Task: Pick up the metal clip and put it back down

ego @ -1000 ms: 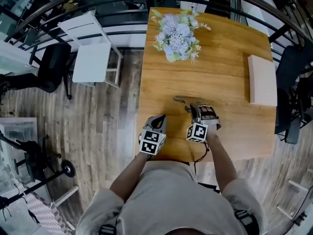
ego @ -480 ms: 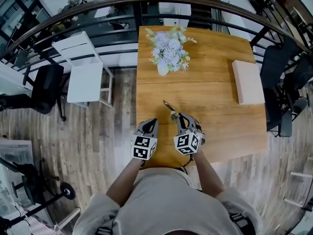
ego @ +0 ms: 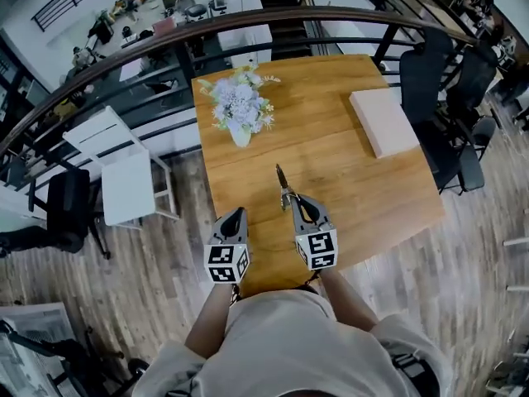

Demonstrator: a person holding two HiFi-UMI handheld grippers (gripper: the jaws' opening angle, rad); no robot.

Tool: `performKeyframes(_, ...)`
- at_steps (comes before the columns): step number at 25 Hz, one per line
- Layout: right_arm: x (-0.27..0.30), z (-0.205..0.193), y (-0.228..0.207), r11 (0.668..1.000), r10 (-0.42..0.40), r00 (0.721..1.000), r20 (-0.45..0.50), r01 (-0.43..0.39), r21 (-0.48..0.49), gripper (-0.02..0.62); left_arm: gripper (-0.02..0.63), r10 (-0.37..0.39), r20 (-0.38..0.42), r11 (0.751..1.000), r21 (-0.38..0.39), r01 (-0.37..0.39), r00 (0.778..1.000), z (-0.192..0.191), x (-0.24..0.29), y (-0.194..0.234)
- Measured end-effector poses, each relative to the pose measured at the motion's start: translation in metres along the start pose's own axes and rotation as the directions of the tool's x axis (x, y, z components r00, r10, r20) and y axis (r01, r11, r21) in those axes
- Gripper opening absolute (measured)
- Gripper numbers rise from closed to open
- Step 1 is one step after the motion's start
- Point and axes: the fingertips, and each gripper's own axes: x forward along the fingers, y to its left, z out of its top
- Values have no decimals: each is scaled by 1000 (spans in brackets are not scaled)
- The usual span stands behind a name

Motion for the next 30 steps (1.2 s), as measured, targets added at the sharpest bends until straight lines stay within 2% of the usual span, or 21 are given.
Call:
performKeyframes(6, -43, 68, -12, 995, -59, 979, 196, 41, 95, 28, 23, -39, 140, 997, 65, 30, 989, 56, -20, -17)
performKeyframes(9, -62, 101, -12, 994, -71, 954, 291, 43, 99, 28, 23, -72, 222, 995, 87, 54, 972, 87, -34, -27)
performKeyframes(12, -75, 123, -7, 996, -67, 939, 338, 42, 79, 28, 23, -89, 281, 992, 110, 60, 955, 110, -50, -36)
performKeyframes(16, -84, 130, 0, 996, -68, 939, 337, 44, 77, 28, 23, -93, 302, 990, 131, 55, 949, 118, -63, -44)
performKeyframes(23, -91, 126, 21, 997, -63, 947, 314, 43, 70, 28, 23, -97, 278, 992, 106, 69, 956, 99, -80, -38)
performKeyframes(30, -102, 112, 36, 994, -106, 962, 250, 98, 45, 28, 23, -151, 241, 987, 86, 134, 959, 76, -89, -41)
